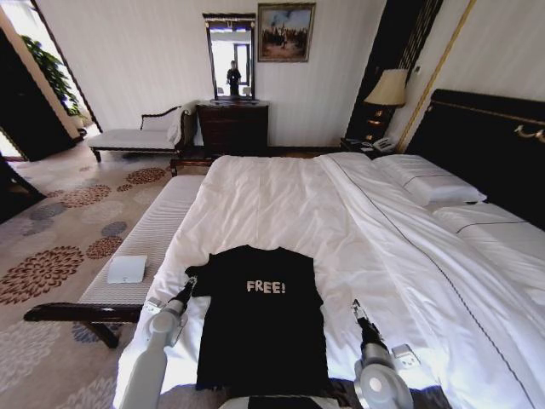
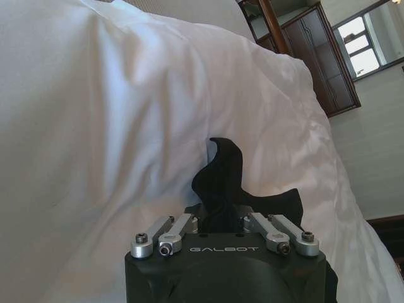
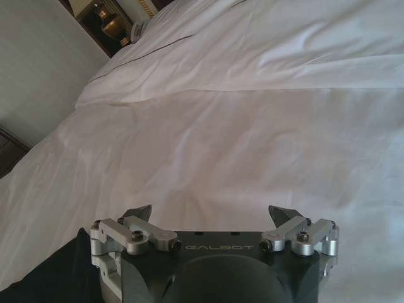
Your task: Fold the clothes on the bed.
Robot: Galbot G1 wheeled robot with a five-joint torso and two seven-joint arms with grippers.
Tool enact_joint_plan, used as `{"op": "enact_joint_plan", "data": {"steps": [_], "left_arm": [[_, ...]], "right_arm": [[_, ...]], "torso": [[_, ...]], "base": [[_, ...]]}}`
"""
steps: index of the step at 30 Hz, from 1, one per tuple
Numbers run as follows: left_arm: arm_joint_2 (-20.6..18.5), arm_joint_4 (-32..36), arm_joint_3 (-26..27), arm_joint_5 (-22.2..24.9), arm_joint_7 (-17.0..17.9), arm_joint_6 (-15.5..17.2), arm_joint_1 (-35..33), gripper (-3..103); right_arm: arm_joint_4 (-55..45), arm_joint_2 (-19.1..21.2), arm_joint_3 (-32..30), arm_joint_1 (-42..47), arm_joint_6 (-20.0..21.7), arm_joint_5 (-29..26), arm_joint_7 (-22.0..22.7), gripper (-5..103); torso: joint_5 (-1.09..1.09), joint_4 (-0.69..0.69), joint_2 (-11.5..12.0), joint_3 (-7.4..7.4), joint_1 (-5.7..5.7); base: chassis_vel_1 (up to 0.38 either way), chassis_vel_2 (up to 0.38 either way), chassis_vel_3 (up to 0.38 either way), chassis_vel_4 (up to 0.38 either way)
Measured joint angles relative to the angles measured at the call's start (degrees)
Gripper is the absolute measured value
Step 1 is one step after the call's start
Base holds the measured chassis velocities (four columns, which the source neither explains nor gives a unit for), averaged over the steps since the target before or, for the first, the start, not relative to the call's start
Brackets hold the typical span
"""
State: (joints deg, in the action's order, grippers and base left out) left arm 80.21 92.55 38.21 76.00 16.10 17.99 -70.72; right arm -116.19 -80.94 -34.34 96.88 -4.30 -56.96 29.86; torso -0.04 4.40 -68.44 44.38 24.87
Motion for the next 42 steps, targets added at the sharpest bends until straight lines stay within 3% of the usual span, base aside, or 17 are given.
{"op": "enact_joint_plan", "data": {"steps": [3,5,7,10,19,24,25,27,31,42], "left_arm": [[-0.1,-0.3,0.0,0.0,-0.3,-0.1,0.1,14],[-0.1,-0.3,0.0,0.0,-0.4,-0.1,0.1,14],[-0.2,-0.3,0.1,0.0,-0.7,-0.1,-0.1,3],[-0.3,-0.1,0.4,0.1,-0.7,-0.1,-0.3,0],[-1.9,6.1,1.7,0.4,-0.7,-0.2,-2.8,0],[-3.4,10.2,-1.3,-8.3,-4.8,-1.7,-4.4,0],[-3.4,10.2,-1.3,-8.3,-4.8,-1.7,-4.4,0],[-3.4,10.5,-4.5,-14.7,-7.4,-2.8,-4.9,0],[-2.9,10.6,-7.5,-18.7,-9.2,-3.7,-5.2,0],[-0.9,9.2,-13.1,-18.7,-10.6,-4.9,-3.7,0]], "right_arm": [[0.5,-0.2,0.3,-0.3,0.0,0.1,0.2,100],[0.5,-0.2,0.3,-0.3,0.0,0.1,0.2,100],[0.6,-0.2,0.4,-0.3,0.0,0.2,0.2,100],[0.7,-0.2,0.4,-0.3,0.0,0.2,0.3,100],[1.1,-0.4,0.6,-0.7,0.1,0.3,0.3,100],[1.4,-0.3,0.8,-1.1,0.1,0.3,0.4,100],[1.4,-0.3,0.8,-1.1,0.1,0.3,0.4,100],[1.4,-0.1,0.8,-1.3,0.1,0.2,0.4,100],[1.5,0.2,0.7,-1.3,0.1,0.1,0.4,100],[2.3,0.7,0.4,-1.8,0.0,-0.4,0.8,100]], "torso": [[0.00,0.00,0.0,0.00,0.00],[0.00,0.00,0.0,0.00,0.00],[0.00,0.00,0.0,0.00,0.00],[0.00,0.00,0.0,-0.01,0.00],[-0.01,0.00,0.0,-0.01,0.00],[0.01,0.00,0.0,-0.01,0.00],[0.01,0.00,0.0,-0.01,0.00],[0.00,0.00,0.0,-0.01,0.00],[0.00,0.00,0.0,-0.01,0.00],[0.01,0.00,0.0,-0.01,0.00]], "base": [[0.000,0.000,0.000,0.000],[0.000,0.000,0.000,0.000],[0.000,0.000,0.000,0.000],[0.000,0.000,0.000,0.000],[0.000,0.000,0.000,0.000],[0.000,0.000,0.000,0.000],[0.000,0.000,0.000,0.000],[0.000,0.000,0.000,0.000],[0.000,0.000,0.000,0.000],[0.000,0.000,0.000,0.000]]}}
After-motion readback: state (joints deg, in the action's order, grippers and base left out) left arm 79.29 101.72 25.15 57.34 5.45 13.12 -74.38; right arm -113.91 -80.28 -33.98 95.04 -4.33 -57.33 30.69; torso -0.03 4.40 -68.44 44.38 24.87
